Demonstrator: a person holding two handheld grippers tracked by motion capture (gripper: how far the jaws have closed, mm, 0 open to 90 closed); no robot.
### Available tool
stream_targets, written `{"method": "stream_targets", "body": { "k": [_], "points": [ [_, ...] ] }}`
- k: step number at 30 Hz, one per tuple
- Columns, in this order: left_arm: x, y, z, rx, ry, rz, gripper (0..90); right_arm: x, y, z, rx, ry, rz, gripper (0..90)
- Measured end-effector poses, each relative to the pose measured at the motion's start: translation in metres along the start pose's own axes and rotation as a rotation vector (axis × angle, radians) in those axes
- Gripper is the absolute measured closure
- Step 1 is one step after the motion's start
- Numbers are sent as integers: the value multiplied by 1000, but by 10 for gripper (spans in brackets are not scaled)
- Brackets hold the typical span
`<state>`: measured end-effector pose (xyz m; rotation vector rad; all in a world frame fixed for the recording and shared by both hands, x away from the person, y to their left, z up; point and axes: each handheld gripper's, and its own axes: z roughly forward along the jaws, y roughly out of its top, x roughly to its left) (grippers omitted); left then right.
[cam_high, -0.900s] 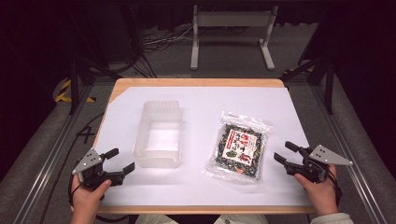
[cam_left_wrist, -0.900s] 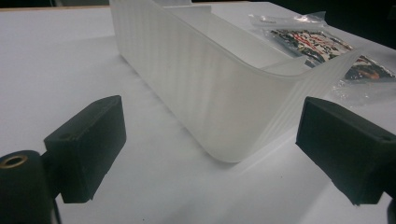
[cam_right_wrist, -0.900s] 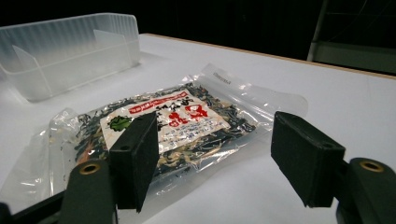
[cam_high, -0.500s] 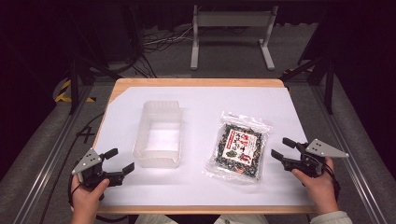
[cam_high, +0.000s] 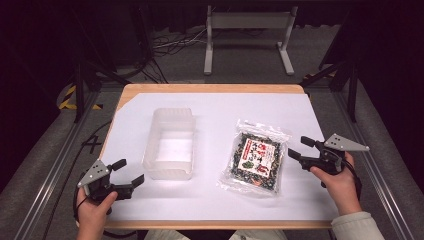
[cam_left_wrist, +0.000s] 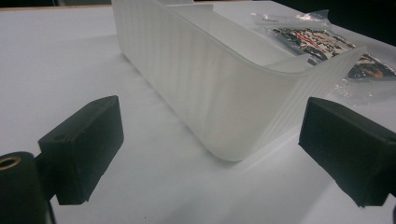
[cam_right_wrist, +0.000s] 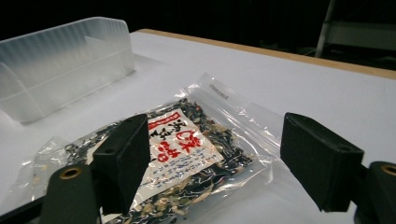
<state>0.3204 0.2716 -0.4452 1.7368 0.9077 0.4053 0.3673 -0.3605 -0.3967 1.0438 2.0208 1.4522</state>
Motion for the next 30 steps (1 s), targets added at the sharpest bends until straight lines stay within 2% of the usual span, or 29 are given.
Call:
{"method": "stream_targets", "body": {
  "k": [5, 11, 12, 17, 30],
  "points": [
    [1, 0, 0, 2, 0, 6, 72, -8, 4, 11, 24, -10, 24, 233],
    [0, 0, 0, 7, -1, 8, 72, -19, 14, 21, 22, -34, 40, 233],
    [0, 0, 1, 8, -1, 9, 72, -23, 16, 25, 41, -39, 50, 229],
    [0, 0, 1, 6, -4, 4, 69, -32, 20, 32, 53, -48, 67, 229],
    [-1, -1, 2, 15, -2, 7, 68, -53, 15, 58, 80, -71, 110, 224]
  ]
}}
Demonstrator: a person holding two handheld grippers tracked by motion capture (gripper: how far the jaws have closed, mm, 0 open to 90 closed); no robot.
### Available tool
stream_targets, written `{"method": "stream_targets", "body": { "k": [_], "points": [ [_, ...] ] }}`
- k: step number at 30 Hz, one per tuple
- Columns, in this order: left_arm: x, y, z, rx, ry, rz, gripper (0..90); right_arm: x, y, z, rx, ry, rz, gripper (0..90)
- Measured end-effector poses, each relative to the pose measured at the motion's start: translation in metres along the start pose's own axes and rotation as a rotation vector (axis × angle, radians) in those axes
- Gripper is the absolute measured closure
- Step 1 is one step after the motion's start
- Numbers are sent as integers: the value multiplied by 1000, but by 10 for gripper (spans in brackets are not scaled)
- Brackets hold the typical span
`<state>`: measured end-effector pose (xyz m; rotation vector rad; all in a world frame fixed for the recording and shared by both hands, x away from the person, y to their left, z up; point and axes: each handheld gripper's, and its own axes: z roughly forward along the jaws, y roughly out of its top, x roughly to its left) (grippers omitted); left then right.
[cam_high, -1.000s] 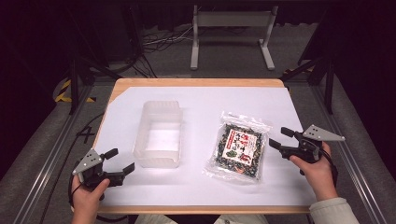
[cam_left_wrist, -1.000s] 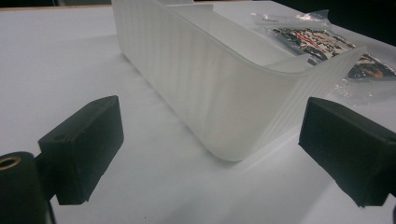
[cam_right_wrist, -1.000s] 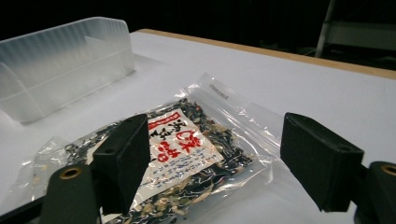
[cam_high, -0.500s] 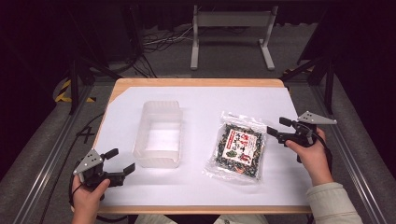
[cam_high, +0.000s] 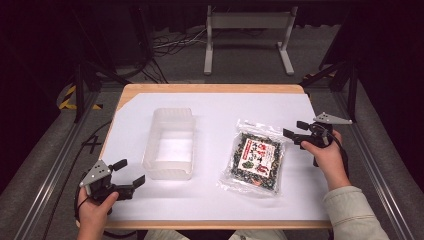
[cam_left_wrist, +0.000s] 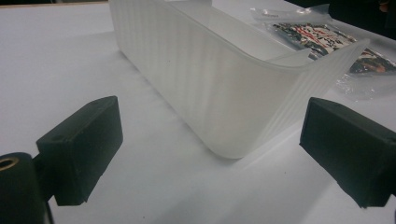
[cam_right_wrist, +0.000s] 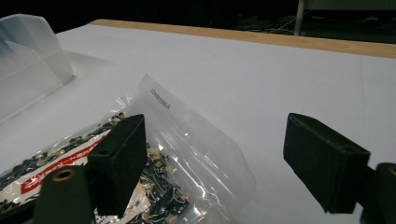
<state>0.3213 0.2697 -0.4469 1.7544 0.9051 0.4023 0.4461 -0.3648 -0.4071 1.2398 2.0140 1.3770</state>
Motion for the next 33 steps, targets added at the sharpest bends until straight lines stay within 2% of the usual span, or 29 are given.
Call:
{"method": "stream_targets", "body": {
  "k": [2, 3, 7, 10, 15, 21, 24, 27, 33],
  "points": [
    [0, 0, 0, 0, 0, 0, 68, -1, -1, 5, -4, 2, 1, 231],
    [0, 0, 0, 0, 0, 0, 68, -1, -2, 8, -4, 4, -7, 282],
    [0, 0, 0, 2, -1, 3, 68, -3, -5, 13, 9, 5, -18, 302],
    [0, 0, 1, 6, -2, 6, 68, -8, -8, 21, 18, 5, 5, 301],
    [-1, 0, 2, 10, -3, 18, 68, -11, -14, 28, 65, 13, 28, 290],
    [-1, 0, 2, 11, -4, 13, 68, -13, -18, 34, 124, 35, 56, 291],
    [-1, 0, 2, 13, -3, 14, 68, -14, -18, 35, 137, 41, 73, 295],
    [-1, -1, 2, 14, -3, 14, 68, -14, -19, 36, 169, 54, 90, 317],
    [-1, -1, 3, 16, -2, 17, 68, -14, -19, 39, 201, 74, 88, 369]
  ]
}}
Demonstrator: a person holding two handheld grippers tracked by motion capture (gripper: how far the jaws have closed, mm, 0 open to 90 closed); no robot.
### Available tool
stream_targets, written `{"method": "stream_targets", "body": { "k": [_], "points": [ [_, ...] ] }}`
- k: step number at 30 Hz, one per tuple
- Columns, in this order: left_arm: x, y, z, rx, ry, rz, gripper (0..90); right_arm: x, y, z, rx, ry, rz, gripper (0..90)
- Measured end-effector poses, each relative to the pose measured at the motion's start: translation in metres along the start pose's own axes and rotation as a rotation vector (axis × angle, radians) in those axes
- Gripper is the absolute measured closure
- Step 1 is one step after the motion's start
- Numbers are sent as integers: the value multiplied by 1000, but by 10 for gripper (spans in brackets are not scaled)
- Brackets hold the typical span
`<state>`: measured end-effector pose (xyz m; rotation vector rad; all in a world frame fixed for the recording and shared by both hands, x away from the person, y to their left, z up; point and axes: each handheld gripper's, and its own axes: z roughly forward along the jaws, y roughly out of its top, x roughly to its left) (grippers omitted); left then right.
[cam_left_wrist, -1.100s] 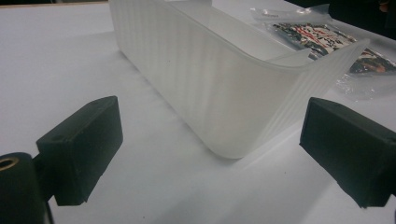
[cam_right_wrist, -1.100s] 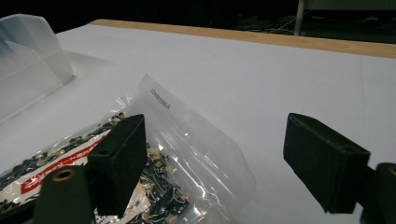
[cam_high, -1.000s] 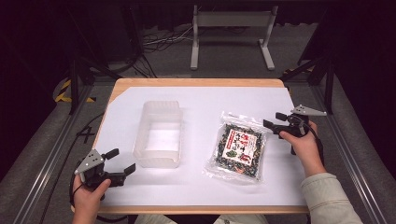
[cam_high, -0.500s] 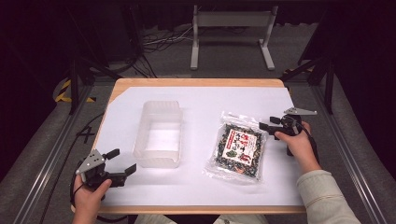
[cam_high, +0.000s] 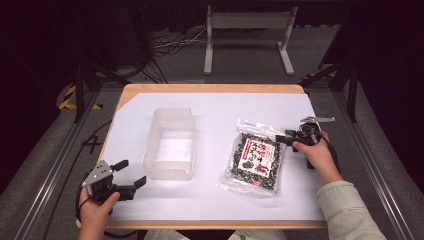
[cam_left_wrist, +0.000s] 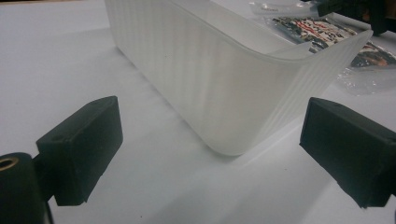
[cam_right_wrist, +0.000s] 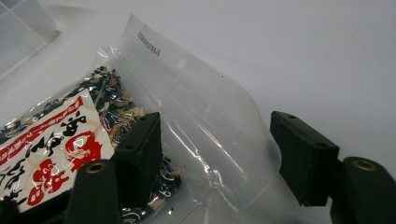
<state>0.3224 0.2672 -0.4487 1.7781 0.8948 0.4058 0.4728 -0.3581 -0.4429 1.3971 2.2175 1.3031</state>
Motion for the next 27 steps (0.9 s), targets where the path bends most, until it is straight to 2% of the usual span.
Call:
{"method": "stream_targets", "body": {
  "k": [4, 8, 9, 10, 11, 12, 14, 21, 27],
  "points": [
    [0, 0, 0, 7, 8, 2, 64, 0, 0, 1, 17, 6, -1, 418],
    [0, 0, -1, 7, 10, -2, 64, 0, 0, 1, 20, 19, 20, 489],
    [0, 0, 0, 7, 10, -1, 64, 1, 0, 0, 26, 15, 23, 541],
    [0, 0, 0, 7, 10, -1, 64, 1, 0, 0, 26, 15, 23, 541],
    [0, 0, 0, 8, 10, 0, 64, 2, 1, -2, 49, 15, 31, 619],
    [0, 0, 0, 8, 9, 2, 64, 2, 1, -2, 49, 15, 31, 619],
    [0, 0, 0, 18, 15, 6, 65, 2, 1, -4, 58, 25, 33, 676],
    [0, 0, 0, 18, 17, 3, 65, 6, 2, -8, 64, 37, -4, 840],
    [-1, 0, 0, 13, 15, -3, 64, 11, 4, -9, 66, 10, -54, 888]
  ]
}}
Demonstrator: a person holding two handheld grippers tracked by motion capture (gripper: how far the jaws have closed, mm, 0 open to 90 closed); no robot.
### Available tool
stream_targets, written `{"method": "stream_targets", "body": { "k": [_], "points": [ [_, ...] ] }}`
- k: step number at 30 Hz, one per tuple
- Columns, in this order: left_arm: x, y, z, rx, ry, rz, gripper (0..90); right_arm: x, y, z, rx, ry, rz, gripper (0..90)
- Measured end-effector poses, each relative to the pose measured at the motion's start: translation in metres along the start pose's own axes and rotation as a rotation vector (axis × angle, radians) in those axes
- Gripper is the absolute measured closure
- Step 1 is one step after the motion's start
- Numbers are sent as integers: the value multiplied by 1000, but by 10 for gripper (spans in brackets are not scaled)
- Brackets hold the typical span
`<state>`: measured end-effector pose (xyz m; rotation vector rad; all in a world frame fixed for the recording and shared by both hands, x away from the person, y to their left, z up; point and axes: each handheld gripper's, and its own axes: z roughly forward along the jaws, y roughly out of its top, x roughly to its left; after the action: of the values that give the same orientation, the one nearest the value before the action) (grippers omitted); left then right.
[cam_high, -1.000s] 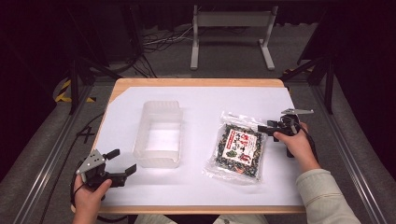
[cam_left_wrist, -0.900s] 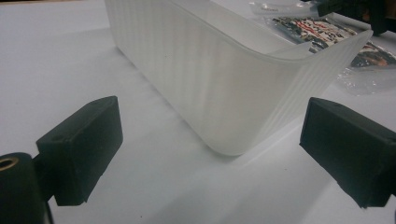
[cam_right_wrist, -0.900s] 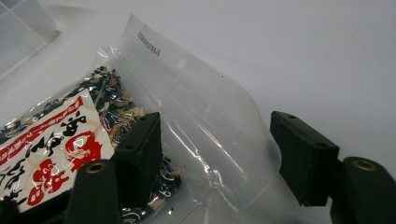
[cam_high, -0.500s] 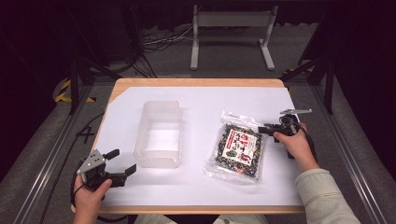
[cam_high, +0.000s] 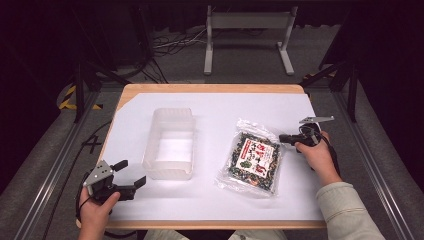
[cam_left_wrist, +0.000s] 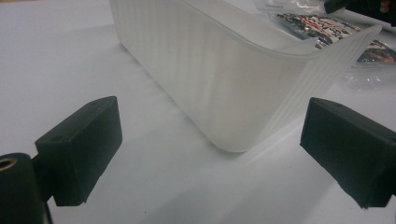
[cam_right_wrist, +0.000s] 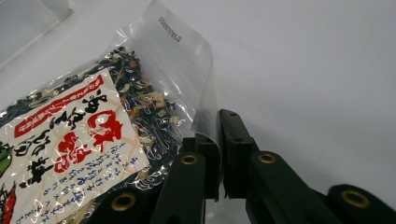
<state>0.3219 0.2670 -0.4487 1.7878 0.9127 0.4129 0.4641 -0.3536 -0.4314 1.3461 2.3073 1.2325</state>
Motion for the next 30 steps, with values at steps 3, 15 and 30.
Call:
{"method": "stream_targets", "body": {
  "k": [3, 15, 30],
  "points": [
    [0, 0, 0, -3, 0, -1, 63, 1, 1, -1, -2, -4, -4, 893],
    [3, 7, -8, -10, 23, 7, 46, 8, 12, -29, -68, 25, 37, 899],
    [-3, 20, -17, -32, 28, 30, 25, 40, 40, -80, -179, 50, -45, 900]
  ]
}}
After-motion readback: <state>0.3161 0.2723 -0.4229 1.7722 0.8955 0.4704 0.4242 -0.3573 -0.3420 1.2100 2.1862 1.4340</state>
